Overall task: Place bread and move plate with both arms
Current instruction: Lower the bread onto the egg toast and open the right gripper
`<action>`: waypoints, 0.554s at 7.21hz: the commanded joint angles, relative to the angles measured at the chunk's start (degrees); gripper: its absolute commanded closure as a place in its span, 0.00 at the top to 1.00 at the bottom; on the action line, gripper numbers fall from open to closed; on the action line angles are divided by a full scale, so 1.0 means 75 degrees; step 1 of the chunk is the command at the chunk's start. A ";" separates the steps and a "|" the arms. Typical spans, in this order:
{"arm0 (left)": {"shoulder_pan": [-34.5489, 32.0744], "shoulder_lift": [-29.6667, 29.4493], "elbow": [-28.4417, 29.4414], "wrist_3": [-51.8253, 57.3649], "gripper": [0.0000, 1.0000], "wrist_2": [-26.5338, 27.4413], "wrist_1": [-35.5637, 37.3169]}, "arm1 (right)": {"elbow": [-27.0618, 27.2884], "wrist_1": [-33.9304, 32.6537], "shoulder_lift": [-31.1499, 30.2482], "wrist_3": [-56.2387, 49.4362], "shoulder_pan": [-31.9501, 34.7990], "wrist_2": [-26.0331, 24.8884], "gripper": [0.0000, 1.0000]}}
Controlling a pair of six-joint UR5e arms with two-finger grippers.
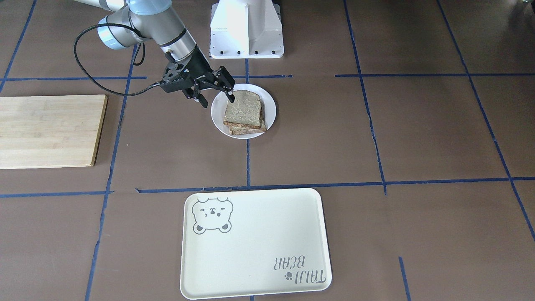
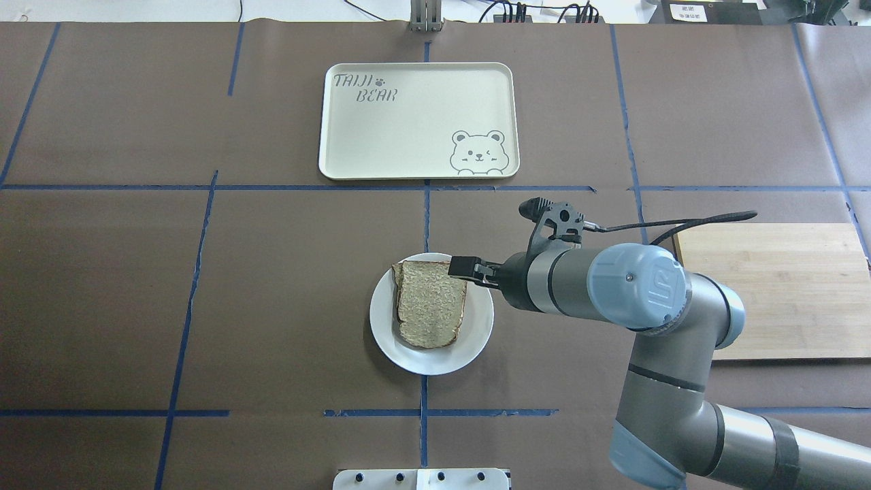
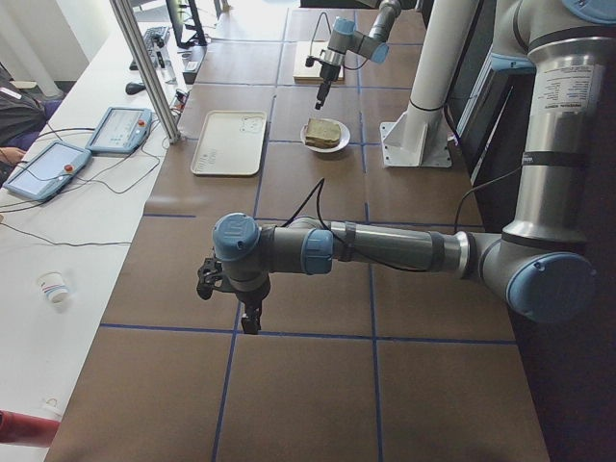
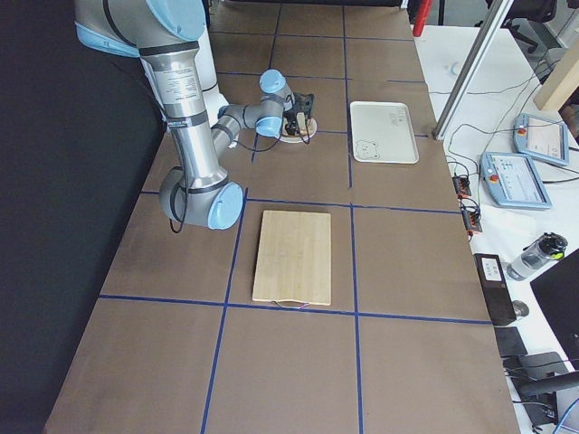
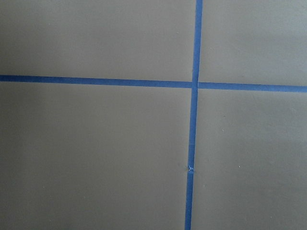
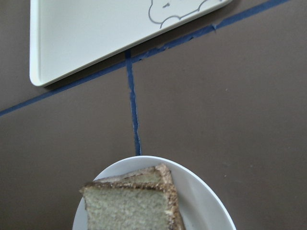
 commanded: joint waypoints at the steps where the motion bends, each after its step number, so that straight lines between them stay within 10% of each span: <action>1: 0.0336 0.0007 -0.0030 -0.0129 1.00 -0.0433 -0.0976 | 0.0514 -0.1740 0.0014 -0.1143 0.0734 0.0537 1.00; 4: 0.1771 0.0007 -0.0170 -0.5066 1.00 -0.0894 -0.4492 | 0.0997 -0.4229 -0.0114 -0.4165 0.2116 0.1544 1.00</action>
